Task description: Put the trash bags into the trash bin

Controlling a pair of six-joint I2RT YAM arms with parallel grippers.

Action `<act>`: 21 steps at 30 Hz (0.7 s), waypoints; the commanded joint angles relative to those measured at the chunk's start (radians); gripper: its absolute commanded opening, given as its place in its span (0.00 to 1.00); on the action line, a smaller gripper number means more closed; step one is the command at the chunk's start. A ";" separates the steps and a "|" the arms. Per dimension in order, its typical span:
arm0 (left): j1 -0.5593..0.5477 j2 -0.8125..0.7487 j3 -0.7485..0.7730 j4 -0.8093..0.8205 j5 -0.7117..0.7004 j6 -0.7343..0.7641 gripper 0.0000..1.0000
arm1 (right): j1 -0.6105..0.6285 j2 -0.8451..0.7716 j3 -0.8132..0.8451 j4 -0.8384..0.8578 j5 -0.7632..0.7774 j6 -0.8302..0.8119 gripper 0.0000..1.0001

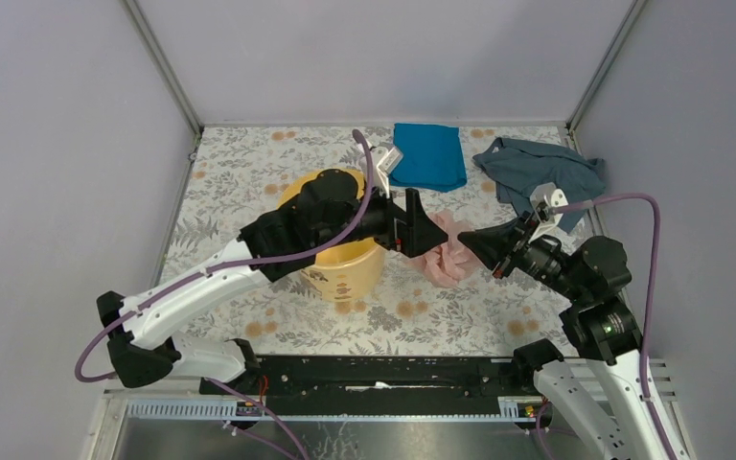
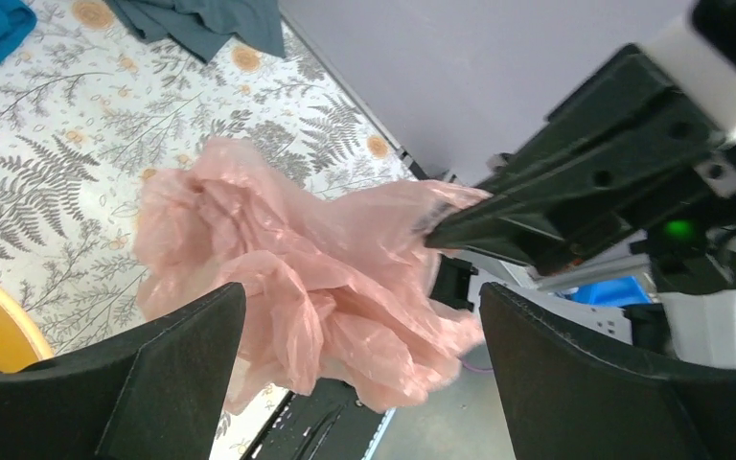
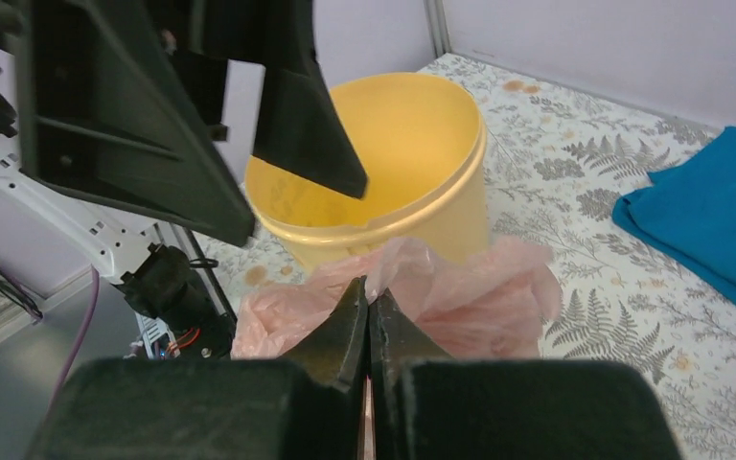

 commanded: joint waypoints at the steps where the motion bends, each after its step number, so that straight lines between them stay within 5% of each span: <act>1: -0.031 0.052 0.030 -0.013 -0.078 -0.009 0.96 | 0.005 -0.013 0.000 0.081 -0.053 0.006 0.00; 9: -0.046 0.027 -0.019 -0.036 -0.171 -0.006 0.79 | 0.005 -0.064 0.023 0.024 -0.037 -0.036 0.00; 11: -0.046 0.009 -0.047 -0.029 -0.175 -0.008 0.65 | 0.005 -0.086 0.024 0.022 -0.039 -0.035 0.00; 15: -0.044 -0.037 -0.093 0.018 -0.166 -0.016 0.12 | 0.005 -0.127 0.028 0.014 -0.018 -0.030 0.00; 18: -0.045 -0.104 -0.137 0.039 -0.214 -0.014 0.00 | 0.004 -0.175 0.024 -0.003 0.050 -0.038 0.00; 21: -0.044 -0.202 -0.214 0.096 -0.251 -0.010 0.00 | 0.005 -0.218 0.021 -0.018 0.125 -0.033 0.00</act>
